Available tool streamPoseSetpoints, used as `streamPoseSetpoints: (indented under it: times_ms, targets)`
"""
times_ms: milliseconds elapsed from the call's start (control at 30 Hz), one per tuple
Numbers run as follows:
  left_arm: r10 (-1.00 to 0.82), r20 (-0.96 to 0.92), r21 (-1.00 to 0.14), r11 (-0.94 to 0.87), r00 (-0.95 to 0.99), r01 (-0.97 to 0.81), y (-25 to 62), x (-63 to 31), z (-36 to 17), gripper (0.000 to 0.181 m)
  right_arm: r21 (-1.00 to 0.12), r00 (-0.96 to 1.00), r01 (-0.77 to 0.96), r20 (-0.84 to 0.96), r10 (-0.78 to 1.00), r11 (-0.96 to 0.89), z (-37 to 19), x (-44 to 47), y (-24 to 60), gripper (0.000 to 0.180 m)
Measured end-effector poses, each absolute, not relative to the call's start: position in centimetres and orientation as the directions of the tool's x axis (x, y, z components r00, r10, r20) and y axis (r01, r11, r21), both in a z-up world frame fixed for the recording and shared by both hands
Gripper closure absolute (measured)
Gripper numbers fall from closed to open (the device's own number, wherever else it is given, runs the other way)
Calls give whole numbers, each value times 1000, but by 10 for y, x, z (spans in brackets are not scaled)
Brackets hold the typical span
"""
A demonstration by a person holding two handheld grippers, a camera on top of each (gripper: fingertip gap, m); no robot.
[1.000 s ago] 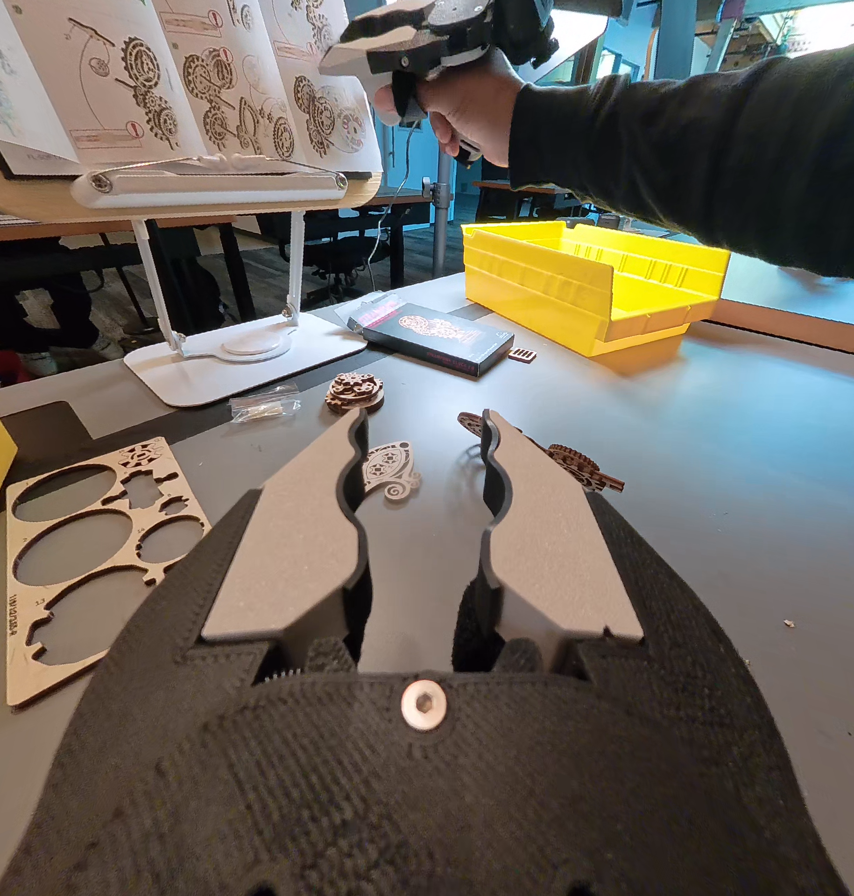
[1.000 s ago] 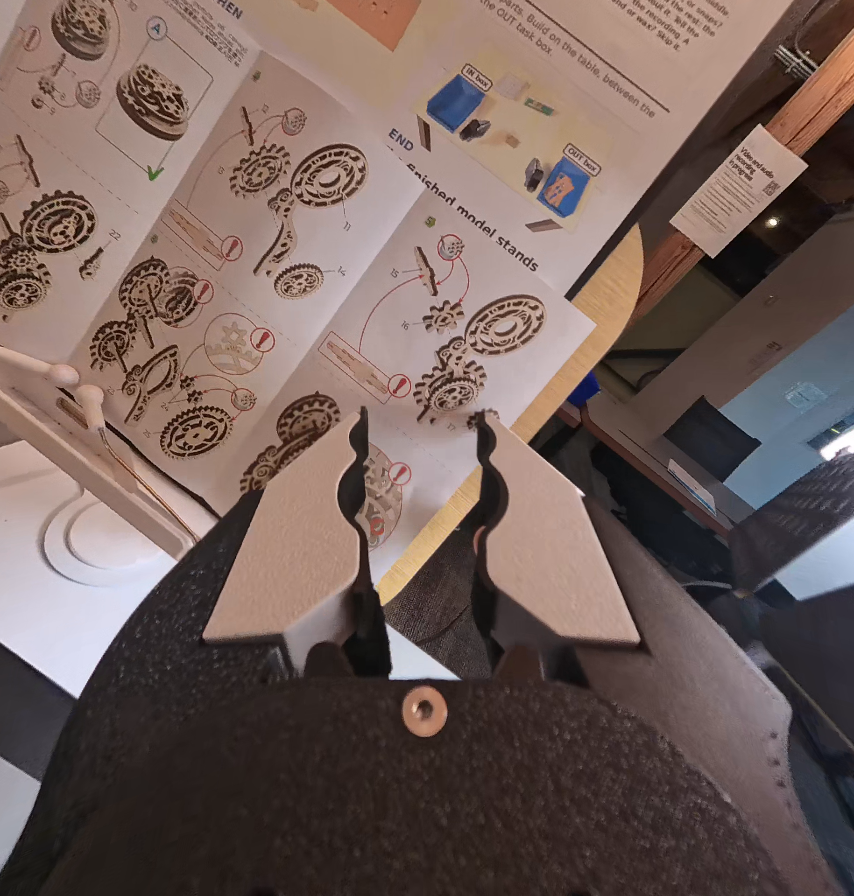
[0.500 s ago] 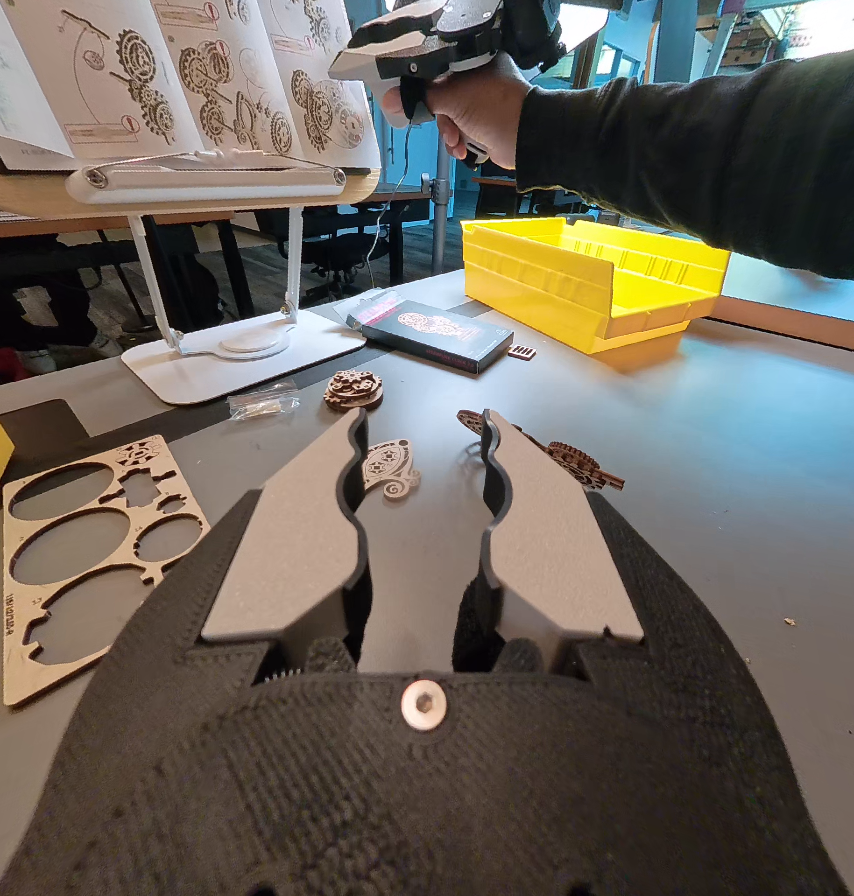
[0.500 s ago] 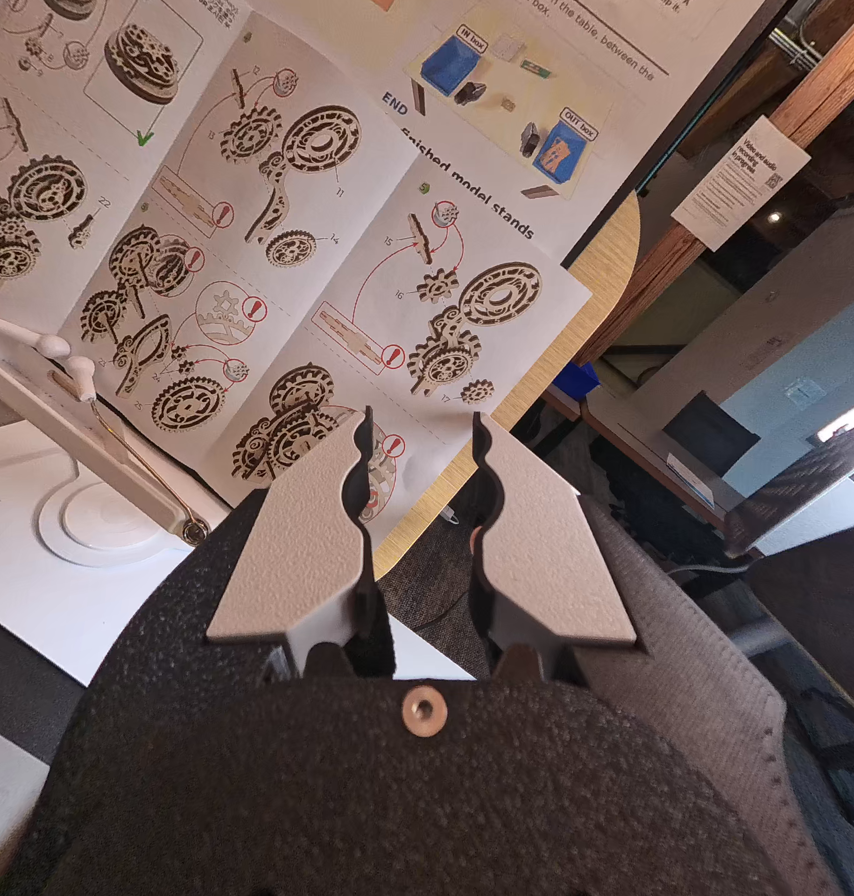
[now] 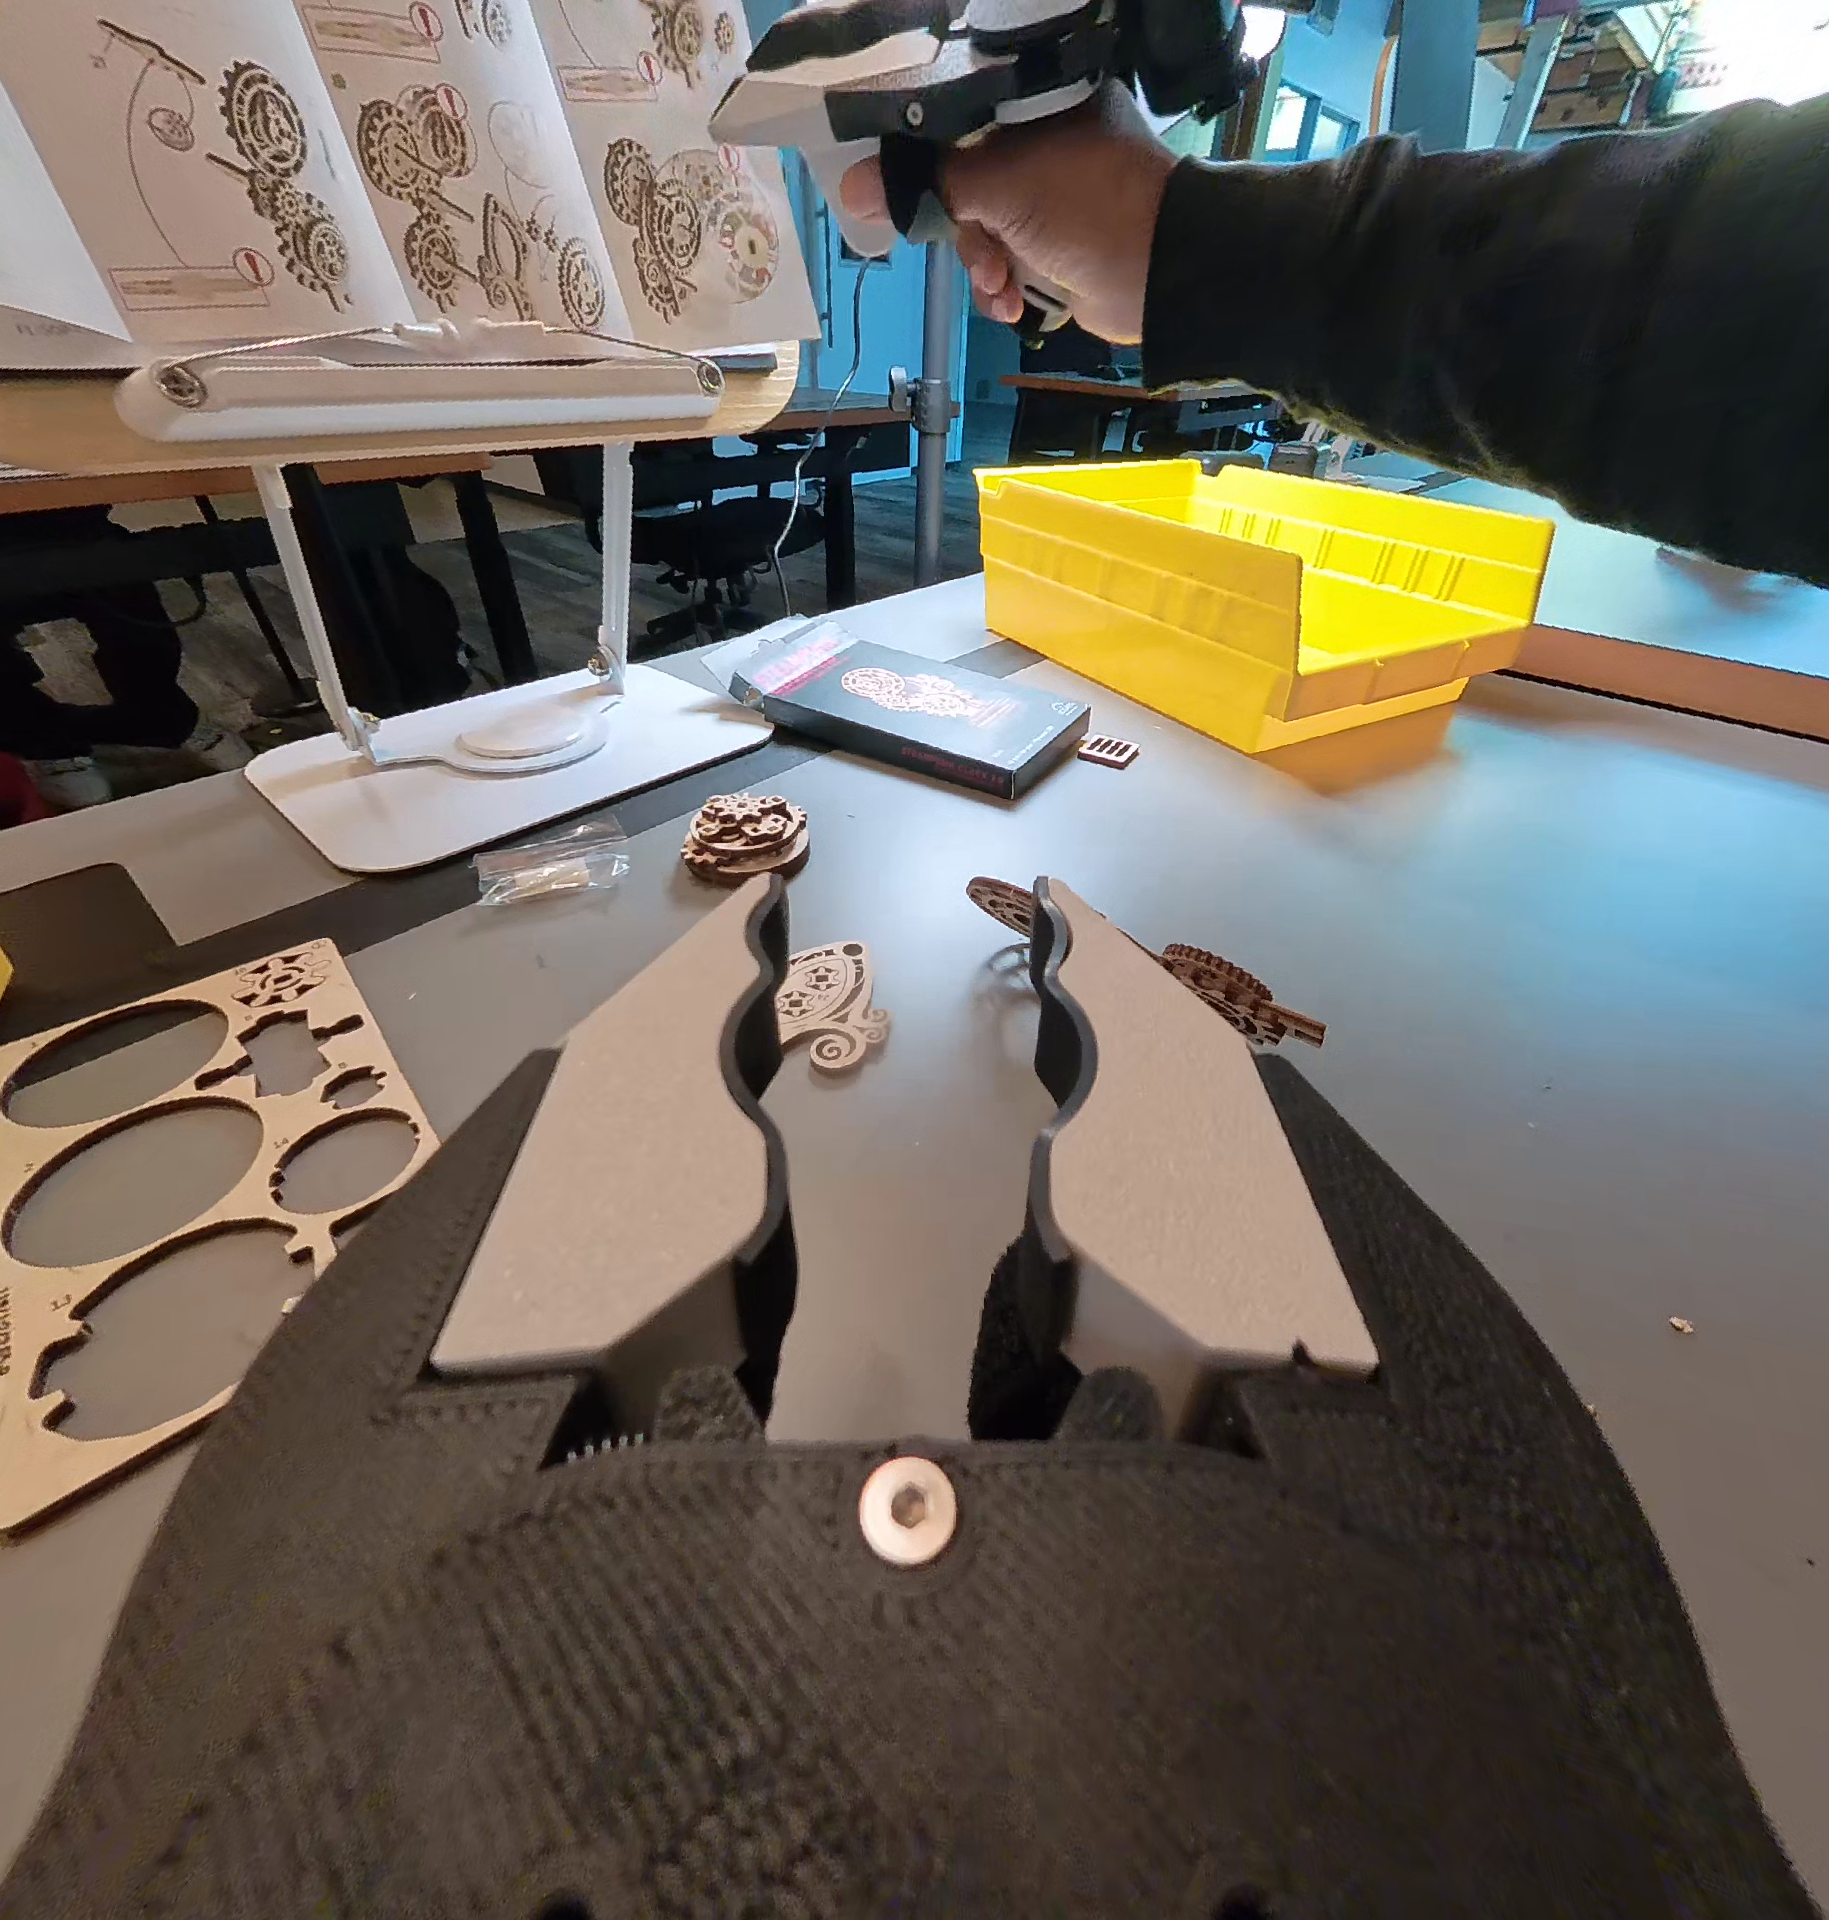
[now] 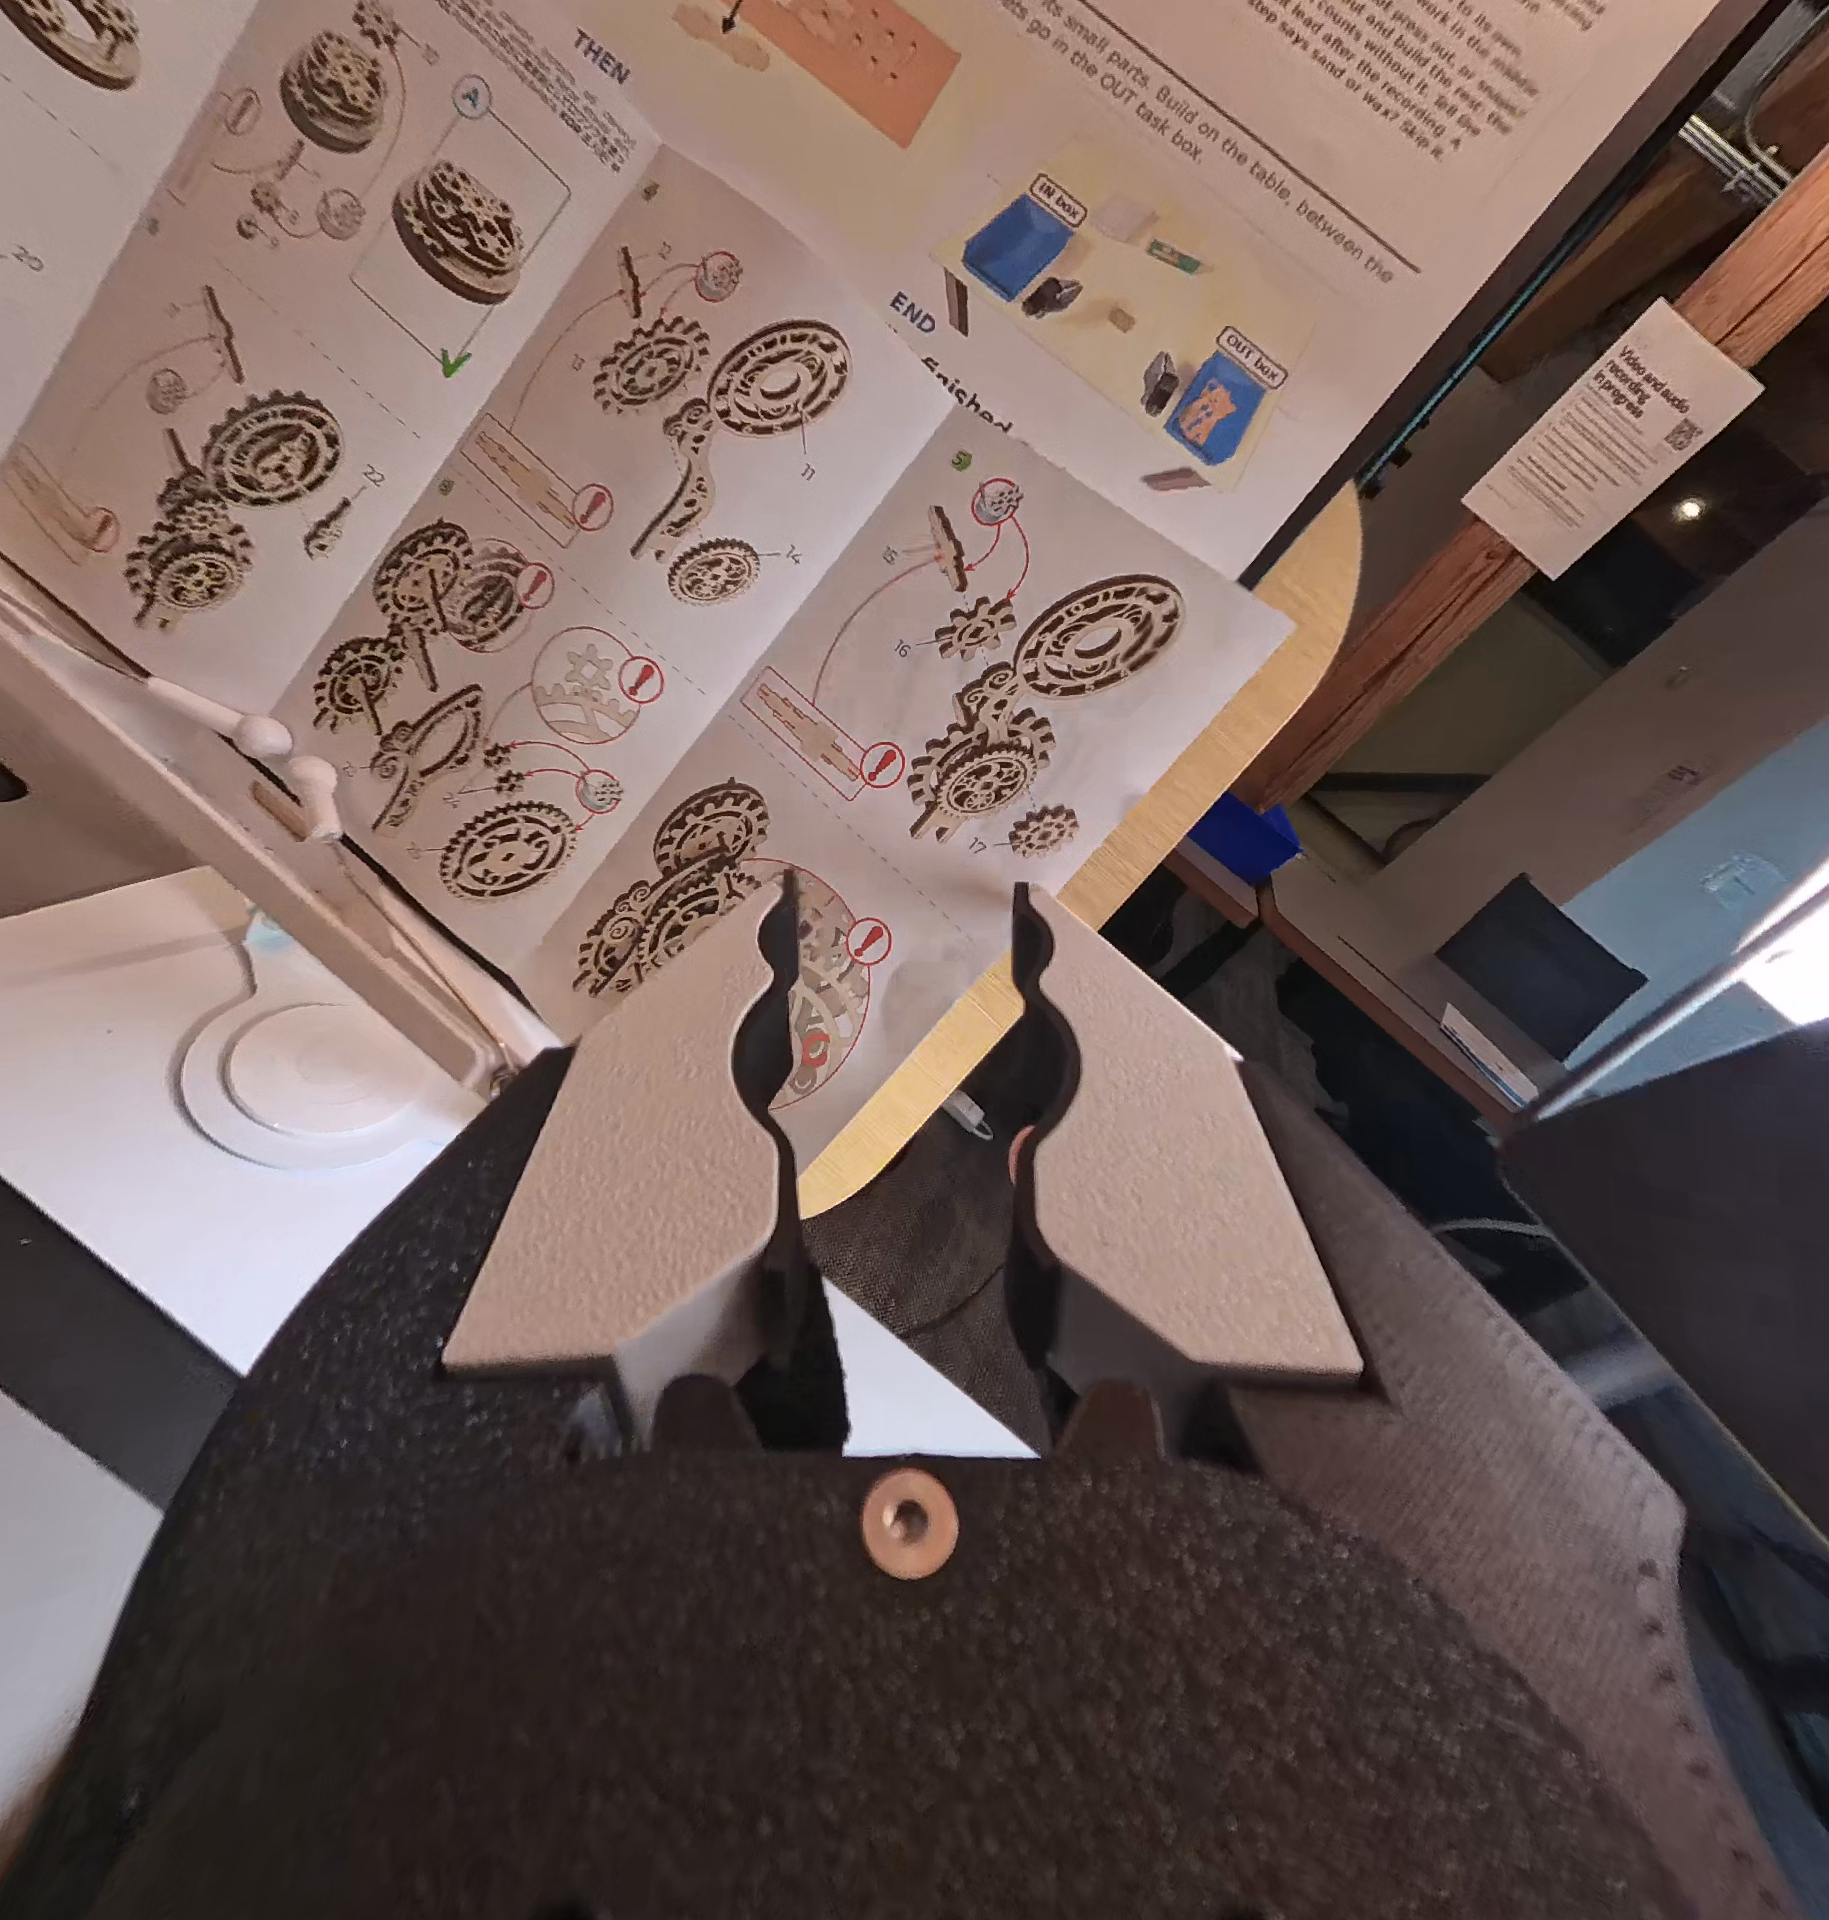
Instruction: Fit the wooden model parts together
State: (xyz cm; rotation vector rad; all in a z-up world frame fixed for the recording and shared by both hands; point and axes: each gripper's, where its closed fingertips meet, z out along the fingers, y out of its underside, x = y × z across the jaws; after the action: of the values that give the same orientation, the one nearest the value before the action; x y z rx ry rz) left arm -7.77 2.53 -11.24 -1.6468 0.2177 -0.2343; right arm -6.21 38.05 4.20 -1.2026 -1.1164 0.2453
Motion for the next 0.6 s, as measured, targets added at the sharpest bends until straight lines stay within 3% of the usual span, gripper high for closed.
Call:
streamPoseSetpoints:
  times_ms: [233,433,500,600]
  targets:
    - [-282,14,-997,-82,959,-10,24,-76,-110,136,-876,352,311,466,812,368,29,-43,299,144]
    - [-289,-12,-997,-75,957,-35,24,-73,-107,137,-863,6,477,191,982,165,-69,2,139,140]
    - [-288,-14,-996,-75,958,-38,24,-73,-107,138,-835,-24,543,91,996,89,-104,16,91,135]
    - [-287,-18,-996,-82,958,-43,25,-73,-108,139,-780,6,622,88,996,65,-149,22,50,127]
